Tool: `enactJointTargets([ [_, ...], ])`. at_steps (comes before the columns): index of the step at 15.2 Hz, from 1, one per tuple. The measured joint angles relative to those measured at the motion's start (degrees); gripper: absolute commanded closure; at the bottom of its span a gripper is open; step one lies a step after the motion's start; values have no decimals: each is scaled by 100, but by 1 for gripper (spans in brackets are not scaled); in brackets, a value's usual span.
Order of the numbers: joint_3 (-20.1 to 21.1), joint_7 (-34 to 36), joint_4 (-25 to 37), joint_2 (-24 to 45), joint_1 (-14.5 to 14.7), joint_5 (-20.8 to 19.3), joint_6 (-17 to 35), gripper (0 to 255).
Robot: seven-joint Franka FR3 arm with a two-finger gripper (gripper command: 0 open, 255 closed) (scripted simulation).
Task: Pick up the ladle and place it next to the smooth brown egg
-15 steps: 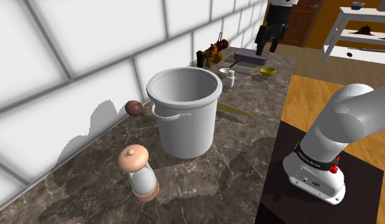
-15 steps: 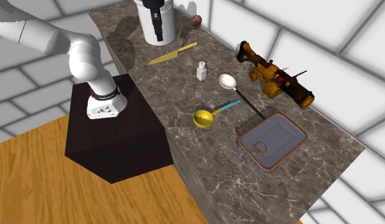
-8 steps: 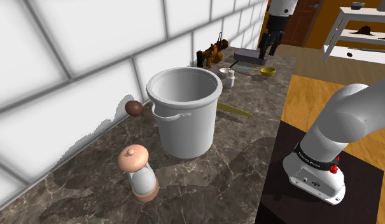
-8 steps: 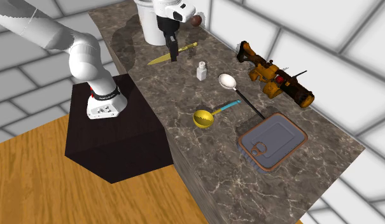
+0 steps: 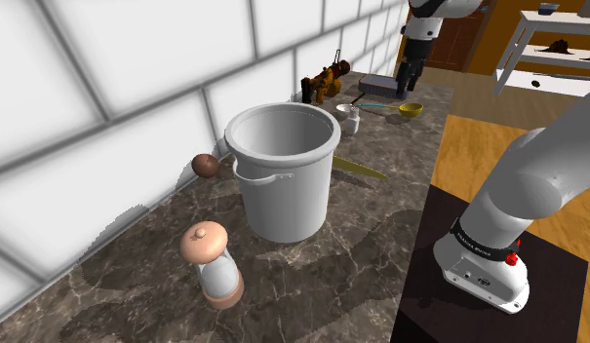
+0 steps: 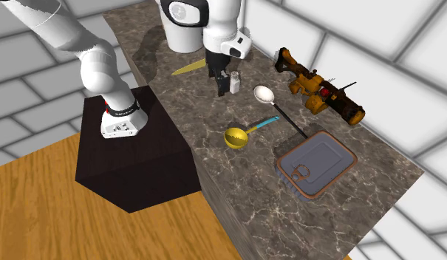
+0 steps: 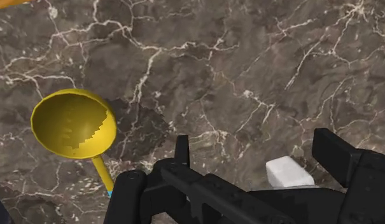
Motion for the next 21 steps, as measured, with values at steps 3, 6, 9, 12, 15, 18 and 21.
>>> enactJointTargets([
  [3, -390, -739, 448, 762, 48, 262, 143, 0],
  [6, -652, -1455, 928, 1578, 43, 659, 247, 0],
  [9, -803, -2222, 1503, 2455, -119, 1143, 250, 0],
  [12, -760, -2851, 2157, 3346, -388, 1630, 193, 0],
  [15, -676, -3253, 2609, 3903, -644, 1896, 122, 0],
  [18, -631, -3378, 2596, 4084, -719, 2002, 270, 0],
  [21, -600, -3418, 2452, 4149, -721, 2058, 463, 0],
])
